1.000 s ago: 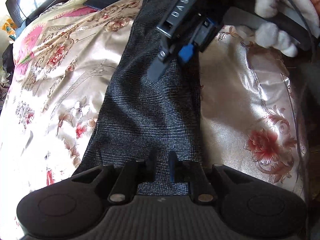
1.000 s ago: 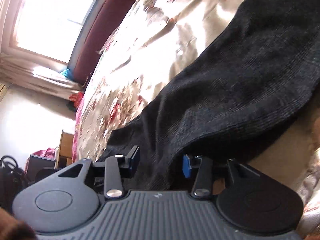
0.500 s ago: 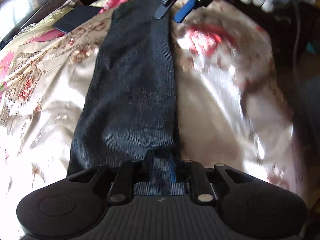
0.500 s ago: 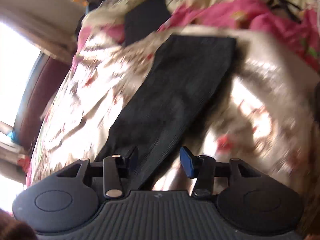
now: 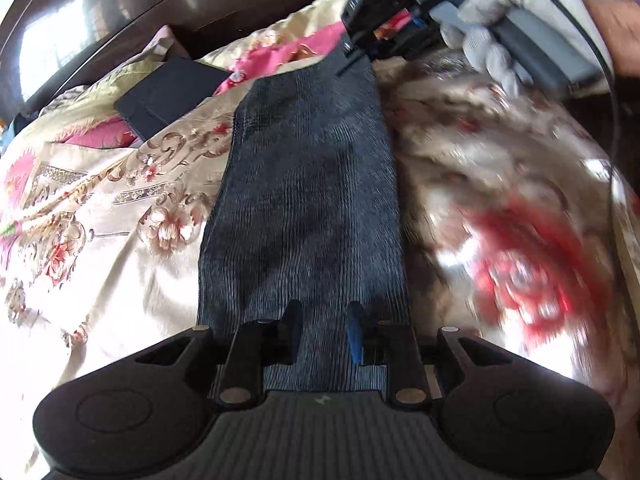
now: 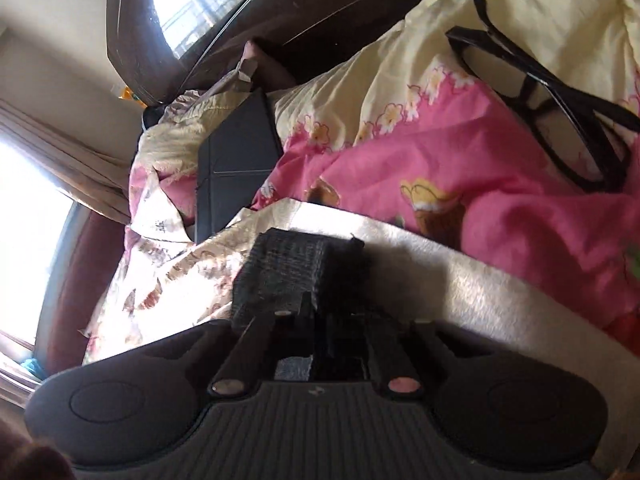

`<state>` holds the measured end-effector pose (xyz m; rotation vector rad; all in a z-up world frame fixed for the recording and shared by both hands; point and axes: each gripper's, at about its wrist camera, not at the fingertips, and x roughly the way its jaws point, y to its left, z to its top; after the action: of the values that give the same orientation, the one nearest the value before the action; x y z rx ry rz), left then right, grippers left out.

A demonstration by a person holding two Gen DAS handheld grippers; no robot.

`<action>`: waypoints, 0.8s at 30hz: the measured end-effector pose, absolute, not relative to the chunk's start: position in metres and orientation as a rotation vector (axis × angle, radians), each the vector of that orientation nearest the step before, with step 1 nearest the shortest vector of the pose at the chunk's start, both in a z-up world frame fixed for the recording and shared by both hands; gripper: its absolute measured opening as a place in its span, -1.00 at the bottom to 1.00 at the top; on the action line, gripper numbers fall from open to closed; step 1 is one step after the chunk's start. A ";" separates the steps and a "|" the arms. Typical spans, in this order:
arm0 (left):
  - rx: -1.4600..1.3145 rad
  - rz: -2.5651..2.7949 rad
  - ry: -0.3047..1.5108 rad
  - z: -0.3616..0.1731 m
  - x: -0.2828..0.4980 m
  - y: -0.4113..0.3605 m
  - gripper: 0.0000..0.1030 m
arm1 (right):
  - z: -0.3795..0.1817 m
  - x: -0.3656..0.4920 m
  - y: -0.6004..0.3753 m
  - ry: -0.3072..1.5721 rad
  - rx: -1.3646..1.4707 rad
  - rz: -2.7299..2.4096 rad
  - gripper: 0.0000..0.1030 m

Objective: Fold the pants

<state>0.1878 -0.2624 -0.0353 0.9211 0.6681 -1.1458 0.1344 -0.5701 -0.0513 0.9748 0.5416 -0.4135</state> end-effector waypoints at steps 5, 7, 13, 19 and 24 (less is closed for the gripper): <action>0.925 -1.143 0.678 -0.046 0.188 -0.270 -0.21 | -0.065 0.119 -0.562 0.474 1.065 -0.342 -0.27; 0.923 -1.145 0.670 -0.046 0.187 -0.270 -0.21 | -0.068 0.127 -0.560 0.440 1.084 -0.289 0.00; 0.882 -1.116 0.639 -0.041 0.193 -0.271 -0.21 | -0.060 0.123 -0.545 0.429 1.059 -0.207 -0.11; 0.844 -1.073 0.673 -0.052 0.191 -0.283 -0.19 | -0.087 0.161 -0.556 0.435 1.130 -0.195 -0.41; 0.873 -1.080 0.647 -0.054 0.180 -0.295 -0.33 | -0.090 0.151 -0.565 0.443 1.275 -0.229 -0.90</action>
<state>0.1798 -0.2947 -0.0541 0.8728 0.6472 -1.0796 0.1510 -0.5646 -0.0900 1.2753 0.4432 -0.2290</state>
